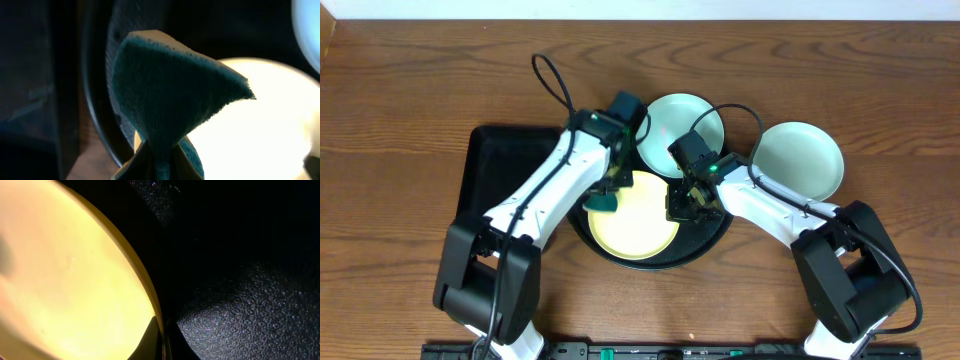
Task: Clean dirty plates on tray and stack at the side
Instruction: 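Scrub the yellow plate with the sponge in the left gripper, then lift the yellow plate with the right gripper onto the mint plate, then release the yellow plate and move the right gripper toward the tray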
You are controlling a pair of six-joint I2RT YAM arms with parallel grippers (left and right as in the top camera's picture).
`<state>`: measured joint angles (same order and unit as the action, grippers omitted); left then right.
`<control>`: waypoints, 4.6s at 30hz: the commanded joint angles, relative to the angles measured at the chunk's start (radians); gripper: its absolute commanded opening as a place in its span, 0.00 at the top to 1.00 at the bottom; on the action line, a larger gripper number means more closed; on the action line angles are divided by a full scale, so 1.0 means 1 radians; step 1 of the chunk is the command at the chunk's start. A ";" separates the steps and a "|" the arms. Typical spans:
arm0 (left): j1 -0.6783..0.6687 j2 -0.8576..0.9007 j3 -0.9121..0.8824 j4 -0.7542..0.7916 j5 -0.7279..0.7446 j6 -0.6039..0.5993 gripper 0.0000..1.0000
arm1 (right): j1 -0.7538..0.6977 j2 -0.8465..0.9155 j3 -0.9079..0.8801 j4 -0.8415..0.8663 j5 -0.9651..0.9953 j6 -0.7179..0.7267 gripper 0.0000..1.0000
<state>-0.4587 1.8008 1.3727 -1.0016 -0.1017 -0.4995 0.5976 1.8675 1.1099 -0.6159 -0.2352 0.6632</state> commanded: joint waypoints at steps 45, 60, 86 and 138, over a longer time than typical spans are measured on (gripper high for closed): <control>0.362 -0.130 0.171 -0.100 -0.042 0.084 0.93 | 0.395 -0.431 0.068 0.244 1.178 -0.961 0.99; 0.362 -0.130 0.171 -0.100 -0.042 0.088 0.93 | 0.412 -0.431 0.068 0.403 1.285 -1.155 0.99; 0.362 -0.130 0.171 -0.094 -0.042 0.088 0.93 | 0.113 -0.464 0.067 0.001 0.347 -0.416 0.99; 0.362 -0.130 0.169 -0.097 -0.042 0.088 0.93 | -0.821 -0.143 0.225 -0.144 -0.119 -0.516 0.76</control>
<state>-0.0998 1.6775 1.5230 -1.0962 -0.1303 -0.4213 -0.2615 1.7279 1.2339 -0.7483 -0.1936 0.1959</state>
